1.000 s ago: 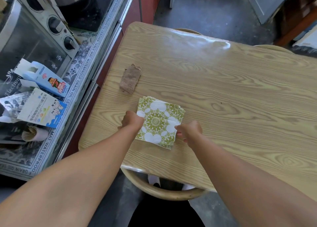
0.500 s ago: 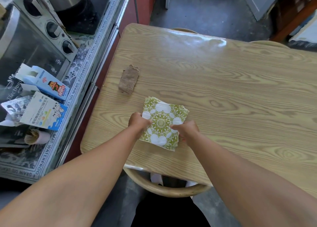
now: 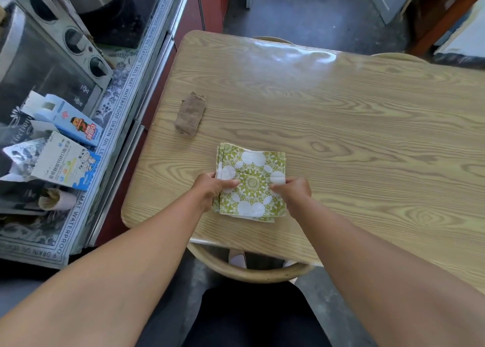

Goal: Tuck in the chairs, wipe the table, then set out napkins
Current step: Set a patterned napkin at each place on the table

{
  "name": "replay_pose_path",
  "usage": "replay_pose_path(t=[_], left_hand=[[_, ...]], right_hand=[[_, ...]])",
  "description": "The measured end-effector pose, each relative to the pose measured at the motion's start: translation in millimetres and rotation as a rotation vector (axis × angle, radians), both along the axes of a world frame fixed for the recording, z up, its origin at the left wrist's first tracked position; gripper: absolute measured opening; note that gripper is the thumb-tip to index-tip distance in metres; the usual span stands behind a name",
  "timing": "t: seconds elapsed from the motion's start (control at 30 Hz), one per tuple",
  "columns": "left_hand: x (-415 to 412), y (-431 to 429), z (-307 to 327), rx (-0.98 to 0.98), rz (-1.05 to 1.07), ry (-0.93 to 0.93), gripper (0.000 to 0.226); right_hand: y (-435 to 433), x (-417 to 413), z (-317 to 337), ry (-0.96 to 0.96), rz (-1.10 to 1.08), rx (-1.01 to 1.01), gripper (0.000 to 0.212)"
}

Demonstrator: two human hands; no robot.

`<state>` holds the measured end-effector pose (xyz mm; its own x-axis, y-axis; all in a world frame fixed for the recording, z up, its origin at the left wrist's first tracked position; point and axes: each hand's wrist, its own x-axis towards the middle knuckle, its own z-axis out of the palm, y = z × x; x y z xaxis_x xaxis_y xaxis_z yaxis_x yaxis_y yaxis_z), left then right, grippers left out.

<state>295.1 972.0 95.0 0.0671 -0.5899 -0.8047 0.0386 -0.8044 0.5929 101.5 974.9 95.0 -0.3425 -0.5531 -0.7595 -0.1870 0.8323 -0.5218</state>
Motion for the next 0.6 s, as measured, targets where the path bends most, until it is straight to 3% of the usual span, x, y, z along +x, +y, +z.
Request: replay_pose_path(t=[0.1, 0.2, 0.3, 0.4, 0.43, 0.5, 0.6], left_hand=[[3, 5, 0, 0.012, -0.012, 0.027, 0.066], [7, 10, -3, 0.026, -0.024, 0.052, 0.088], [12, 12, -10, 0.034, 0.034, 0.049, 0.070], [23, 12, -43, 0.034, 0.046, 0.026, 0.113], [28, 10, -62, 0.022, 0.054, 0.031, 0.115], [26, 11, -48, 0.011, 0.053, 0.020, 0.105], [15, 10, -10, -0.037, 0.101, -0.052, 0.057]], right_hand=[[4, -2, -1, -0.012, -0.090, -0.009, 0.038], [5, -6, -3, -0.023, -0.102, 0.028, 0.032], [4, -3, -4, -0.024, -0.075, 0.061, 0.034], [5, 0, -9, -0.013, -0.061, 0.068, 0.035], [5, 1, -10, -0.002, -0.056, 0.067, 0.034], [7, 2, -12, 0.035, -0.044, 0.062, 0.035], [9, 0, -13, 0.086, -0.034, 0.062, 0.033]])
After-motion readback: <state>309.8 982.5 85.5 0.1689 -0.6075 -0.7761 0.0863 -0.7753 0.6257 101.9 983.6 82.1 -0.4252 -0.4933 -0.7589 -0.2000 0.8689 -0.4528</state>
